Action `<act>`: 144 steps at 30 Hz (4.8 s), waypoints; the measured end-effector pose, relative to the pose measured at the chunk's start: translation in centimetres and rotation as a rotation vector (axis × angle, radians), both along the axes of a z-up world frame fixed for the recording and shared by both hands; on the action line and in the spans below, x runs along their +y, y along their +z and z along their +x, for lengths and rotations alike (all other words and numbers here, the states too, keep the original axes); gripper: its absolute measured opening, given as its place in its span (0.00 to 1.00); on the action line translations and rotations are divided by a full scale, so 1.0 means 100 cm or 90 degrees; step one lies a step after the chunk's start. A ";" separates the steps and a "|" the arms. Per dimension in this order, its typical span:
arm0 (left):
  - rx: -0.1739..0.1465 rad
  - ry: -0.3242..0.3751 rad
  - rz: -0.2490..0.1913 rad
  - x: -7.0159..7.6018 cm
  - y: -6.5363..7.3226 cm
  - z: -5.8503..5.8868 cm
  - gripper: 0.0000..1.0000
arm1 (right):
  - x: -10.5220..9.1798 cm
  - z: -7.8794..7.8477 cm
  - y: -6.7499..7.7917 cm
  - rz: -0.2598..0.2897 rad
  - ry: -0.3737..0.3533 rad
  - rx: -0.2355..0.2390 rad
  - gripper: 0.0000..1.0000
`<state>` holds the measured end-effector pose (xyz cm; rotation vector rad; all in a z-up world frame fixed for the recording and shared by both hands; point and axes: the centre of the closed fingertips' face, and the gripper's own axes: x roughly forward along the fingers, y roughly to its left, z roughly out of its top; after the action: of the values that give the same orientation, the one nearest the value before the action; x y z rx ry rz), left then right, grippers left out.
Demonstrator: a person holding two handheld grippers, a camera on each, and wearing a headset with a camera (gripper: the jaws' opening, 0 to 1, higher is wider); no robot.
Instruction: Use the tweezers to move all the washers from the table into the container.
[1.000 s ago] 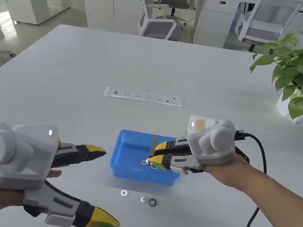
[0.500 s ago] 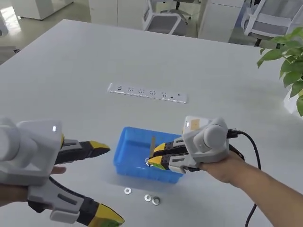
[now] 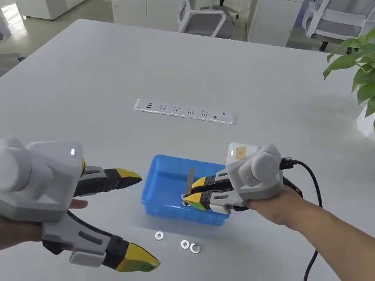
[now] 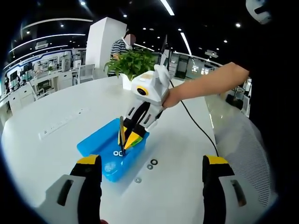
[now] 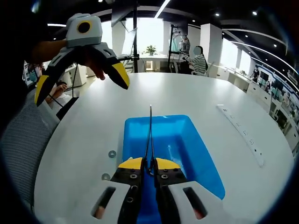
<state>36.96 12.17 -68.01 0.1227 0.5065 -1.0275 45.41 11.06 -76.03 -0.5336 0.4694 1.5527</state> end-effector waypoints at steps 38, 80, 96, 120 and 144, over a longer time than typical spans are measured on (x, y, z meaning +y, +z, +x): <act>-0.094 -0.097 0.094 -0.031 -0.004 0.085 0.26 | -0.001 0.000 -0.004 -0.006 0.029 -0.010 0.09; -0.094 -0.179 0.114 -0.048 -0.017 0.084 0.06 | -0.007 -0.001 -0.005 -0.028 0.056 -0.032 0.12; -0.102 -0.184 0.108 -0.053 -0.003 0.080 0.06 | -0.017 -0.001 0.005 -0.025 0.037 -0.033 0.15; -0.116 -0.204 0.115 -0.057 0.024 0.062 0.06 | -0.050 -0.010 0.038 -0.006 -0.026 -0.053 0.32; -0.131 -0.231 0.112 -0.064 0.037 0.043 0.05 | -0.079 -0.045 0.045 0.003 -0.103 -0.045 0.45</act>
<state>41.24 5.75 -64.27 0.4851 0.3932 -1.3060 40.88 3.20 -71.52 -0.5322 0.4429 1.3762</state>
